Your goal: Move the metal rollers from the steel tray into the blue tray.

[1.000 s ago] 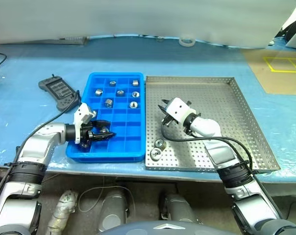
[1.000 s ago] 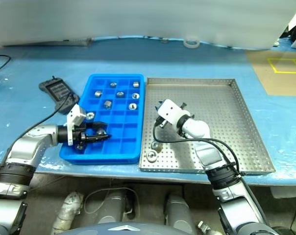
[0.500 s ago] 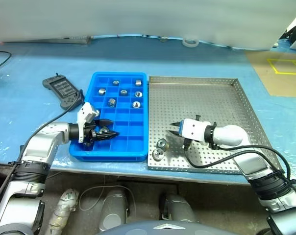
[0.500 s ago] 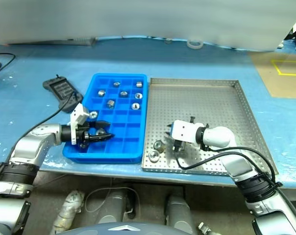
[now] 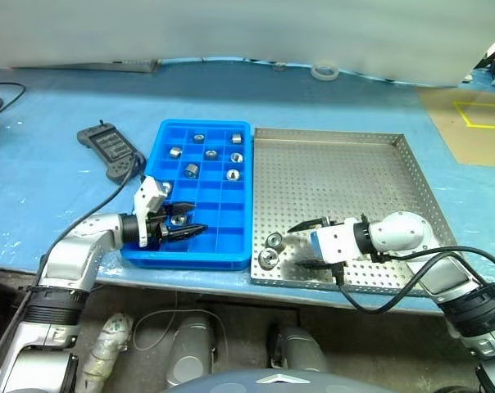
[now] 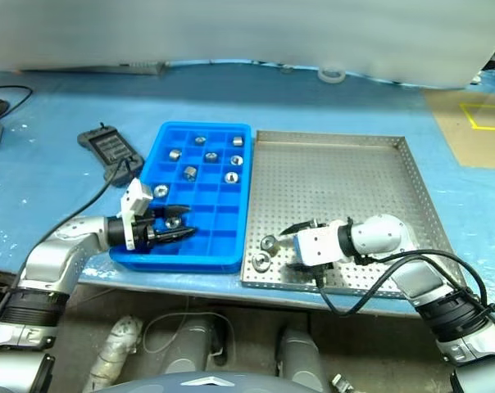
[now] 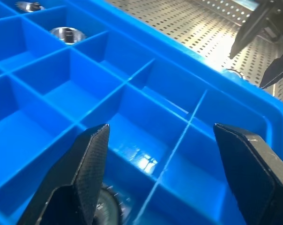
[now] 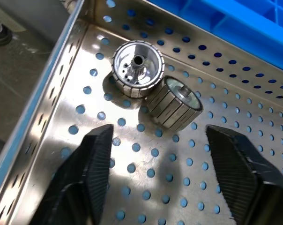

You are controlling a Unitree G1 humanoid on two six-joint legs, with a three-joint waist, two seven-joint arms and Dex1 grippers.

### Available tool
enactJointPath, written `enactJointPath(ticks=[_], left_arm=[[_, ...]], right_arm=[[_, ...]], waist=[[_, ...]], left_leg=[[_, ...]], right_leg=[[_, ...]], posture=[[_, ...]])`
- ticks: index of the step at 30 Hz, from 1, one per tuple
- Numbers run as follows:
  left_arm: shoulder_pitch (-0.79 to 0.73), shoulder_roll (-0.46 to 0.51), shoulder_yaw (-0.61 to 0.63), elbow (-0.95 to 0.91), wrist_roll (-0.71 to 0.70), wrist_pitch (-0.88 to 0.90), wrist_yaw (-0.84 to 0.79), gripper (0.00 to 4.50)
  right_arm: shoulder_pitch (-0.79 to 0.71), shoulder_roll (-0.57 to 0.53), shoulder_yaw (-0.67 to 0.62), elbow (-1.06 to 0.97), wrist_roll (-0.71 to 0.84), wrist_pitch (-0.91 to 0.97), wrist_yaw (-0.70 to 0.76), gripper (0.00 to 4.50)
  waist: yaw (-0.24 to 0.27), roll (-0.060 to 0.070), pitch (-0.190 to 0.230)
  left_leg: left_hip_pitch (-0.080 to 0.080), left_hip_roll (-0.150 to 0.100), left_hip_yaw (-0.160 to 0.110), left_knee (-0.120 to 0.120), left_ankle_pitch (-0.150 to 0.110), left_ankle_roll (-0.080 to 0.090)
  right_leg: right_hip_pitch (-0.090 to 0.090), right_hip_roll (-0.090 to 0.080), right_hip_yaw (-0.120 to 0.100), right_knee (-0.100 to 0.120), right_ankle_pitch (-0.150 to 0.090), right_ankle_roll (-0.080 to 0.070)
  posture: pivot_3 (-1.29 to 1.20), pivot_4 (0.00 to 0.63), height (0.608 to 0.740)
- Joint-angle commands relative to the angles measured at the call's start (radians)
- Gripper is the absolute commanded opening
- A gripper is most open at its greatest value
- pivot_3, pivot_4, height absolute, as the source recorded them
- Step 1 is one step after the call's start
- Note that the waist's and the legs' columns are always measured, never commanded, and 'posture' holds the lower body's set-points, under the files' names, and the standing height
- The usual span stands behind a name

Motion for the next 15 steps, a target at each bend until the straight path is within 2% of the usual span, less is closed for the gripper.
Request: enactJointPath(ticks=[1,9,15], left_arm=[[0.004,-0.001,0.009,-0.034,-0.017,-0.003,0.014,3.71],[0.034,-0.002,0.013,-0.050,-0.026,-0.010,0.038,3.71],[0.036,-0.004,0.009,-0.034,-0.025,-0.023,0.045,3.71]], right_arm=[[-0.027,-0.021,0.024,0.031,-0.045,-0.078,0.023,4.46],[-0.128,0.050,0.090,0.112,-0.102,-0.155,0.030,4.46],[-0.195,0.097,0.086,0.152,-0.110,-0.178,0.008,4.46]], waist=[[-0.001,0.000,0.000],[-0.005,0.000,0.000],[0.000,0.000,0.000]], left_leg=[[0.001,0.000,0.000,0.000,0.000,0.000],[0.001,0.001,0.000,-0.001,0.002,0.002],[0.001,0.000,0.000,-0.001,0.002,0.002]], right_leg=[[0.000,0.000,0.000,0.000,0.000,0.000],[0.000,0.000,0.000,0.000,0.000,0.000],[0.000,0.000,0.000,0.000,0.000,0.000]], posture=[[-0.02,0.150,0.740],[0.02,0.150,0.740],[0.01,0.150,0.740]])
